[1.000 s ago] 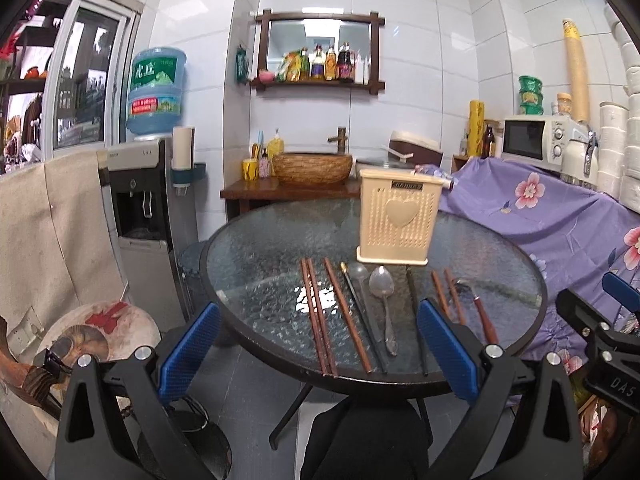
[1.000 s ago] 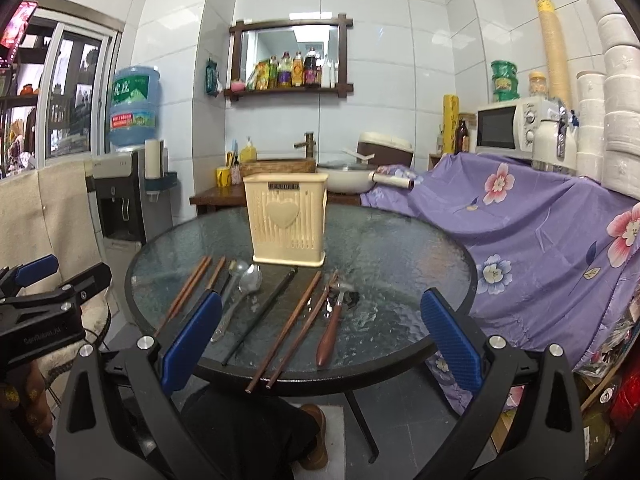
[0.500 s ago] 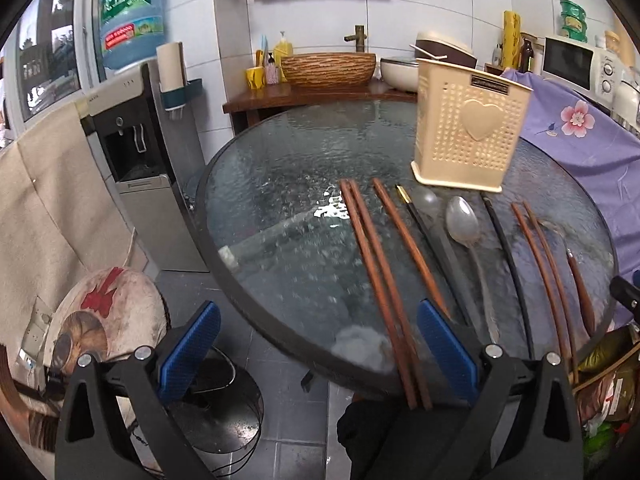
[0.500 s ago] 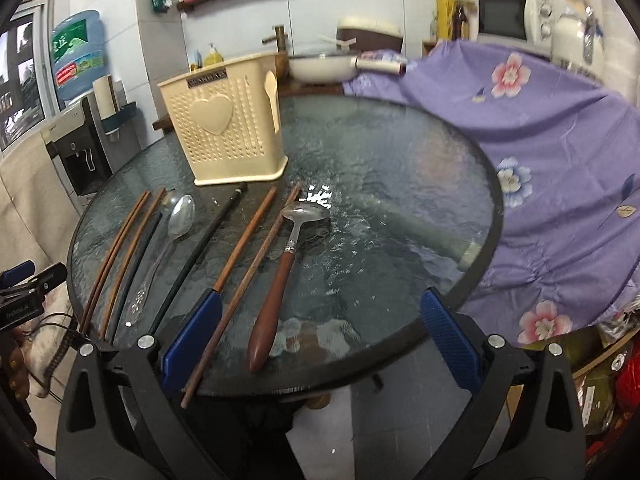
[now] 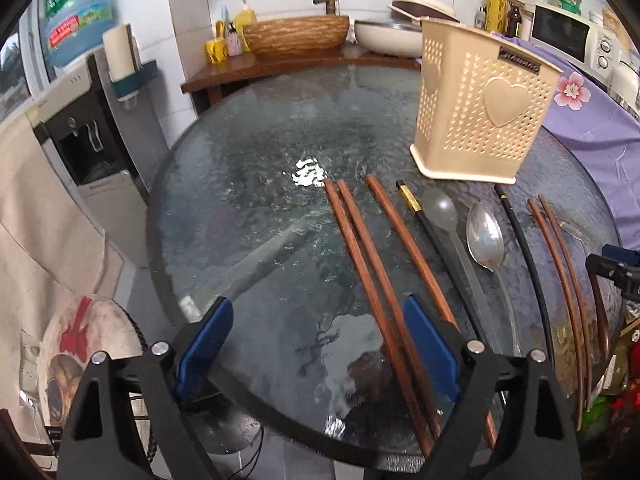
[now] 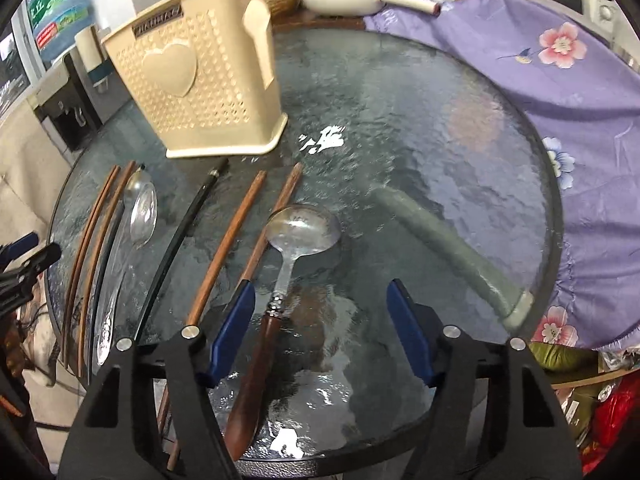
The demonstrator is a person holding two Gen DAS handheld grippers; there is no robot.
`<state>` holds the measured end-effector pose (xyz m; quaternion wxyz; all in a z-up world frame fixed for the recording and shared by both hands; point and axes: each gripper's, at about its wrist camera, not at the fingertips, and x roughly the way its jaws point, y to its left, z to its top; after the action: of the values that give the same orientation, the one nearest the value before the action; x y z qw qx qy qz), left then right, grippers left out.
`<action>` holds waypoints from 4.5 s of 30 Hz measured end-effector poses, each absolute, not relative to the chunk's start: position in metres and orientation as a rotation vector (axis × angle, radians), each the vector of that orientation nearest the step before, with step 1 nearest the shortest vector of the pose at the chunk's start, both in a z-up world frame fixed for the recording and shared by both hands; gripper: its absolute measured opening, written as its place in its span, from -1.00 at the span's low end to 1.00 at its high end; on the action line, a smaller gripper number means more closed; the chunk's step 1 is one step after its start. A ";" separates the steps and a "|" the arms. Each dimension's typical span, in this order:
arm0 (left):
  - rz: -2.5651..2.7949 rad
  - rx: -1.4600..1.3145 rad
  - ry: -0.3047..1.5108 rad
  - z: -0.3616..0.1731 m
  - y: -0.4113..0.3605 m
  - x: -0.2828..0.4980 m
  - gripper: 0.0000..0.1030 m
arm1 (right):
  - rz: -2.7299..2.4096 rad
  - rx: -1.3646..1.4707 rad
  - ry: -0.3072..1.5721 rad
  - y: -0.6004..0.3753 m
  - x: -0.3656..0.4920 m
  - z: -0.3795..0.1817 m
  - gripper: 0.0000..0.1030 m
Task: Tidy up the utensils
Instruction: 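Move the right tool toward the steel ladle while the left tool approaches a wooden chopstick, then close the right tool on the ladle neck while the left tool grips a wooden chopstick, then lift the ladle with the right tool while the left tool lifts the chopstick toward the holder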
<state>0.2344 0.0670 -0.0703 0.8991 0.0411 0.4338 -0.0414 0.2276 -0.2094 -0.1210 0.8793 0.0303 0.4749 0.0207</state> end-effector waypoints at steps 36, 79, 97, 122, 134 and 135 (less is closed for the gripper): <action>-0.071 0.118 0.989 -0.087 0.067 0.284 0.32 | 0.038 0.003 1.012 -0.197 0.240 -0.130 0.31; -0.088 0.068 1.146 -0.084 0.067 0.361 -0.51 | 0.064 -0.054 1.201 -0.195 0.318 -0.112 -0.08; -0.084 0.104 1.157 -0.084 0.059 0.364 -0.70 | 0.030 -0.007 1.249 -0.199 0.317 -0.115 0.07; -0.106 0.124 1.133 -0.083 0.052 0.365 -0.81 | -0.053 0.100 1.195 -0.191 0.317 -0.110 -0.09; -0.082 0.051 1.077 -0.074 0.058 0.362 -0.86 | -0.034 0.020 1.019 -0.198 0.309 -0.080 -0.09; -0.083 0.050 1.062 -0.069 0.058 0.360 -0.86 | -0.036 0.003 0.995 -0.197 0.307 -0.078 -0.09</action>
<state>0.3604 0.0580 -0.0693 0.8611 0.0238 0.5064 -0.0395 0.3070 -0.1967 -0.0780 0.8785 0.0012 0.4774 -0.0174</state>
